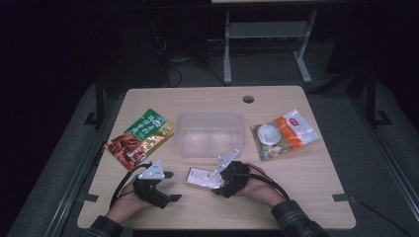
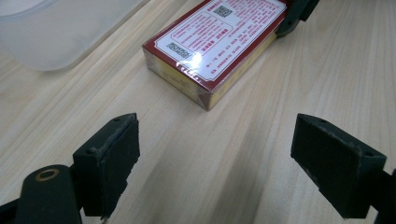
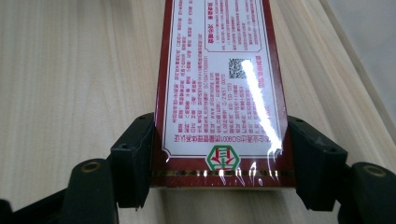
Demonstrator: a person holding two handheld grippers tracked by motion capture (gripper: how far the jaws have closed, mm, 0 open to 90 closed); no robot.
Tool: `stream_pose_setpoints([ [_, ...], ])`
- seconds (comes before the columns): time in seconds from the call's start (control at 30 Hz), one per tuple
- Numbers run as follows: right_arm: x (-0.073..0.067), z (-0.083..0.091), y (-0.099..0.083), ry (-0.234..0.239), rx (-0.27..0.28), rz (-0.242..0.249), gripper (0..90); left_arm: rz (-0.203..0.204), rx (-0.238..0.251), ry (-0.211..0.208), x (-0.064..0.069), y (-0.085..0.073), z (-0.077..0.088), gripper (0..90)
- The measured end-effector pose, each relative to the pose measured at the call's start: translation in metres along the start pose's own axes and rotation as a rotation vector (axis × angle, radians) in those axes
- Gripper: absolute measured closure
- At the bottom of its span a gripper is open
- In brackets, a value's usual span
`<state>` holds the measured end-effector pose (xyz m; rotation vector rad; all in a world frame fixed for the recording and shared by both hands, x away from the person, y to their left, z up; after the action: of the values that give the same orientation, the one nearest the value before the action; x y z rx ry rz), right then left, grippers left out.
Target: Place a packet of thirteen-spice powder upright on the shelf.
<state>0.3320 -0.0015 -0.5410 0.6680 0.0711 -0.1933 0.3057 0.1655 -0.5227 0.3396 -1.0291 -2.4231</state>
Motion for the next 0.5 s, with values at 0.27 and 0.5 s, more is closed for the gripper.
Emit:
stream_pose_setpoints([
  [0.27,-0.001,0.020,0.004,0.024,0.072,-0.006,31.8,-0.017,0.006,-0.010,0.001,0.000,0.002,15.0],
  [0.5,-0.006,0.041,-0.007,0.031,0.088,0.002,31.8,-0.049,0.032,-0.043,0.006,0.006,0.004,14.4],
])
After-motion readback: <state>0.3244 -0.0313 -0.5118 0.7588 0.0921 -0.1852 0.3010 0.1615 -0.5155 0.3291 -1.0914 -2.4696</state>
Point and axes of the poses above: each handheld gripper's, and its own axes: z roughly backward along the jaws, y roughly out of its top, x roughly to its right, the point moved 10 cm from there along -z, roughly forward along the jaws, and after that the axes turned 9 degrees about y, right-handed, at the moved point
